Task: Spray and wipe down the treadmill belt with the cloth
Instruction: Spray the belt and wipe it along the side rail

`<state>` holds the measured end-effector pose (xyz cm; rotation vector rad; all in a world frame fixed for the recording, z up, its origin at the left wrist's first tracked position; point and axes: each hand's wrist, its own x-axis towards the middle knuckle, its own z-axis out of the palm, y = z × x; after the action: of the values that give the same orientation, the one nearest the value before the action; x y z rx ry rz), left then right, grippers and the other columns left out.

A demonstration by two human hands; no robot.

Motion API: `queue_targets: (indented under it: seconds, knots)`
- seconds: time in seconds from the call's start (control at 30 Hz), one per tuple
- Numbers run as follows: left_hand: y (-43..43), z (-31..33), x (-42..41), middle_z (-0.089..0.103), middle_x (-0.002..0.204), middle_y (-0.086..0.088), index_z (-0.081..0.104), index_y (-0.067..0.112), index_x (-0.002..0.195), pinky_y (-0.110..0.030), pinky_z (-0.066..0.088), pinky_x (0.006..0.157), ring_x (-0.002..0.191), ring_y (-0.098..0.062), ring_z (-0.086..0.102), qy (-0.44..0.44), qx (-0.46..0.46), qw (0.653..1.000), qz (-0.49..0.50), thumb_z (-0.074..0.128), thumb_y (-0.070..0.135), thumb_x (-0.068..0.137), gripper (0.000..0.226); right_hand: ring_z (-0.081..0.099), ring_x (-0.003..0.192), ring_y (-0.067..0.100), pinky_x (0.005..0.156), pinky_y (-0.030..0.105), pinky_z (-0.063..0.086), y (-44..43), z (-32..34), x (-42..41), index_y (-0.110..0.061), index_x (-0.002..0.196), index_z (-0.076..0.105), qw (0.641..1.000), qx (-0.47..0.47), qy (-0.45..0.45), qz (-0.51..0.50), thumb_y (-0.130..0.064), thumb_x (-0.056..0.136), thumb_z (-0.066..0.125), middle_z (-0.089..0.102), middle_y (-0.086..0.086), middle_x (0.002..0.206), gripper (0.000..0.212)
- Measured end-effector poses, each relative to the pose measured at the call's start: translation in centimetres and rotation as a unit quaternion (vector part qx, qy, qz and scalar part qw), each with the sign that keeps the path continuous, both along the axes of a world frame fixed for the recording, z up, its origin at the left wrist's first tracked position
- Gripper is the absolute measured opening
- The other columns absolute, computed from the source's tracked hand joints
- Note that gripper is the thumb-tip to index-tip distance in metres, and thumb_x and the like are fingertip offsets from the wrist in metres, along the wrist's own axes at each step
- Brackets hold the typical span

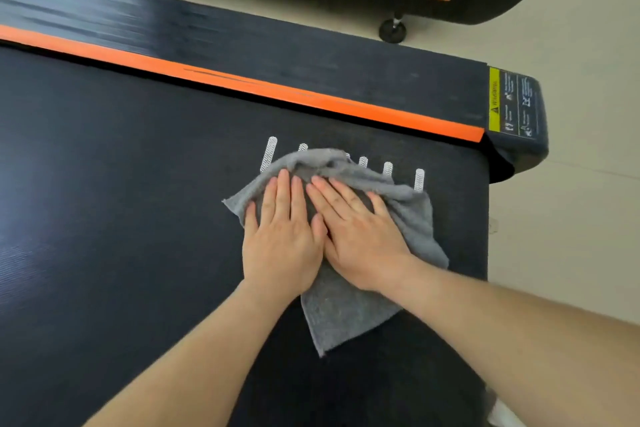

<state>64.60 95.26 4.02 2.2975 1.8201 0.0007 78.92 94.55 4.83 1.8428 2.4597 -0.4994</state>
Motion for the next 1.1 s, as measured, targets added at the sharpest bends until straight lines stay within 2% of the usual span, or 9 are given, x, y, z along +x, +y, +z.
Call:
queue_targets:
  seconds: [0.07, 0.2, 0.4, 0.6, 0.67, 0.8, 0.93, 1.0, 1.1]
  knots:
    - [3.7, -0.5, 1.0, 0.029, 0.158, -0.021, 0.033, -0.001, 0.151, -0.06, 0.028, 0.112, 0.147, -0.033, 0.028, -0.007, 0.006, 1.0, 0.023, 0.017, 0.043, 0.098, 0.07, -0.001, 0.152, 0.005, 0.122, 0.043, 0.0, 4.3, -0.5, 0.9, -0.027, 0.159, 0.007, 1.0, 0.011, 0.002, 0.011, -0.044, 0.1, 0.01, 0.001, -0.013, 0.166, 0.062]
    - [6.8, -0.8, 3.0, 0.014, 0.164, -0.013, 0.021, 0.006, 0.156, -0.056, 0.012, 0.118, 0.152, -0.025, 0.013, -0.001, 0.009, 0.997, 0.08, 0.007, 0.048, 0.092, 0.078, 0.009, 0.152, 0.007, 0.121, 0.043, 0.006, 7.6, -0.9, 2.4, -0.025, 0.159, 0.017, 0.998, 0.036, 0.019, 0.038, -0.044, 0.097, 0.008, 0.013, -0.011, 0.165, 0.065]
    - [5.4, -1.3, 13.6, 0.026, 0.162, -0.011, 0.03, 0.008, 0.154, -0.054, 0.011, 0.119, 0.151, -0.024, 0.019, -0.039, 0.026, 0.998, -0.033, 0.016, 0.046, 0.095, 0.072, 0.024, 0.149, 0.01, 0.117, 0.042, 0.017, 3.4, -1.4, 12.6, -0.024, 0.156, 0.03, 0.993, 0.073, -0.005, -0.092, -0.041, 0.099, 0.021, 0.03, -0.008, 0.161, 0.06]
    - [3.7, -0.1, 11.9, 0.008, 0.166, 0.0, 0.014, 0.018, 0.158, -0.045, 0.003, 0.122, 0.153, -0.017, 0.004, -0.016, -0.006, 0.989, -0.147, -0.001, 0.049, 0.094, 0.073, -0.01, 0.152, 0.008, 0.123, 0.044, -0.002, -1.1, -0.8, 8.8, -0.027, 0.158, -0.004, 0.964, 0.02, -0.027, -0.263, -0.039, 0.106, 0.014, -0.006, -0.01, 0.166, 0.056]
    - [1.3, -0.1, 7.7, 0.013, 0.165, -0.002, 0.018, 0.017, 0.157, -0.045, 0.009, 0.122, 0.153, -0.018, 0.009, -0.014, -0.007, 0.987, -0.16, 0.007, 0.049, 0.099, 0.068, -0.012, 0.152, 0.011, 0.123, 0.046, -0.005, -3.8, -0.7, 4.9, -0.025, 0.158, -0.007, 0.967, 0.023, -0.016, -0.252, -0.038, 0.106, 0.012, -0.009, -0.008, 0.166, 0.057]
    - [-6.4, 0.3, -1.2, 0.019, 0.163, -0.009, 0.025, 0.011, 0.156, -0.047, 0.016, 0.119, 0.151, -0.024, 0.016, 0.032, -0.027, 0.994, -0.104, 0.011, 0.047, 0.103, 0.065, 0.009, 0.153, 0.017, 0.119, 0.05, 0.007, -9.3, -0.8, -1.8, -0.017, 0.158, 0.021, 0.993, 0.019, 0.012, -0.114, -0.038, 0.103, 0.027, 0.014, -0.002, 0.166, 0.059]
    - [-7.6, 0.6, 1.1, 0.029, 0.159, -0.015, 0.03, 0.004, 0.153, -0.053, 0.019, 0.115, 0.148, -0.029, 0.025, 0.022, -0.052, 0.998, -0.026, 0.02, 0.05, 0.1, 0.071, 0.021, 0.15, 0.013, 0.118, 0.048, 0.014, -6.8, -0.9, 3.5, -0.024, 0.155, 0.032, 0.998, 0.01, 0.008, 0.06, -0.047, 0.097, 0.032, 0.026, -0.008, 0.163, 0.063]
    - [-4.5, 0.2, 6.1, 0.032, 0.158, -0.016, 0.032, 0.005, 0.152, -0.055, 0.02, 0.115, 0.147, -0.03, 0.029, -0.004, -0.028, 0.999, -0.023, 0.021, 0.051, 0.099, 0.072, 0.022, 0.15, 0.013, 0.118, 0.048, 0.014, -3.5, -1.2, 8.3, -0.028, 0.156, 0.031, 0.999, 0.027, -0.013, 0.044, -0.05, 0.095, 0.032, 0.027, -0.009, 0.162, 0.064]
    - [1.2, 0.0, 12.5, 0.022, 0.163, -0.01, 0.025, 0.011, 0.156, -0.054, 0.011, 0.119, 0.151, -0.024, 0.016, -0.029, -0.02, 0.998, -0.05, 0.012, 0.051, 0.097, 0.072, 0.012, 0.152, 0.011, 0.12, 0.048, 0.012, -0.6, -1.2, 12.0, -0.029, 0.157, 0.022, 0.992, 0.039, -0.025, -0.119, -0.045, 0.098, 0.022, 0.018, -0.011, 0.164, 0.062]
